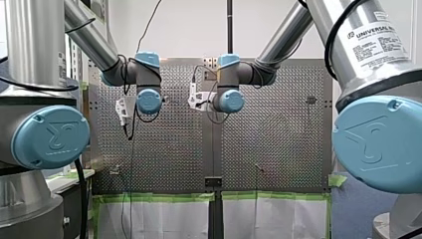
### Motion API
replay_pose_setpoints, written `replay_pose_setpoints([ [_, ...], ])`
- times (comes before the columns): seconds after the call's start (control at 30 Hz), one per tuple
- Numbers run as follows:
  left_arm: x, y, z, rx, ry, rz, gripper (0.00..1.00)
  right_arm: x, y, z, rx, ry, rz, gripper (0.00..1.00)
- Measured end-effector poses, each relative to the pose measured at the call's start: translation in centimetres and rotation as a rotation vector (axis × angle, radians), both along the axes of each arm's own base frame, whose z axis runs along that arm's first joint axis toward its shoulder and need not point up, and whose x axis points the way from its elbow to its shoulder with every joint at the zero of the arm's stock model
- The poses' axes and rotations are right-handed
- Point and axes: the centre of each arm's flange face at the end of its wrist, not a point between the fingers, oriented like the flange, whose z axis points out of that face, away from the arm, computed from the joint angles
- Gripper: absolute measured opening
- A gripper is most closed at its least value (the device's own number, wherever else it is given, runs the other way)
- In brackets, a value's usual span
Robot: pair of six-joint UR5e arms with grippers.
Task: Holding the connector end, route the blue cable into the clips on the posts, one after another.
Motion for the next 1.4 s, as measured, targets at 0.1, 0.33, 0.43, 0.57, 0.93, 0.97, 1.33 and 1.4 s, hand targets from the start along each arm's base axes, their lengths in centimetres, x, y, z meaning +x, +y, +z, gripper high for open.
replay_pose_setpoints([
  [0.1, 0.4, 0.3, 1.8, -0.025, -0.025, 0.028, 0.00, 0.5, -0.1, 0.7, -0.003, -0.005, 0.009, 0.00],
  [0.33, 1.3, 1.2, 6.6, -0.059, -0.086, 0.065, 0.00, 1.7, -0.2, 2.7, -0.005, -0.005, 0.029, 0.00],
  [0.43, 1.4, 1.7, 8.9, -0.067, -0.112, 0.078, 0.00, 2.3, -0.1, 3.5, -0.005, -0.004, 0.044, 0.00],
  [0.57, 1.3, 2.6, 10.9, -0.070, -0.125, 0.097, 0.00, 3.0, 0.1, 4.6, -0.006, -0.004, 0.058, 0.00],
  [0.93, 2.8, 5.1, 10.0, -0.013, -0.033, 0.119, 0.00, 4.6, 0.2, 8.5, -0.007, -0.004, 0.078, 0.00],
  [0.97, 3.0, 5.4, 10.0, -0.005, -0.023, 0.119, 0.00, 4.7, 0.2, 8.8, -0.007, -0.004, 0.079, 0.00],
  [1.33, 6.1, 8.1, 13.0, 0.013, -0.021, 0.120, 0.00, 6.4, 0.3, 13.1, -0.033, -0.048, 0.098, 0.00],
  [1.4, 6.6, 8.6, 13.3, 0.014, -0.025, 0.120, 0.00, 6.8, 0.3, 14.1, -0.043, -0.067, 0.104, 0.00],
])
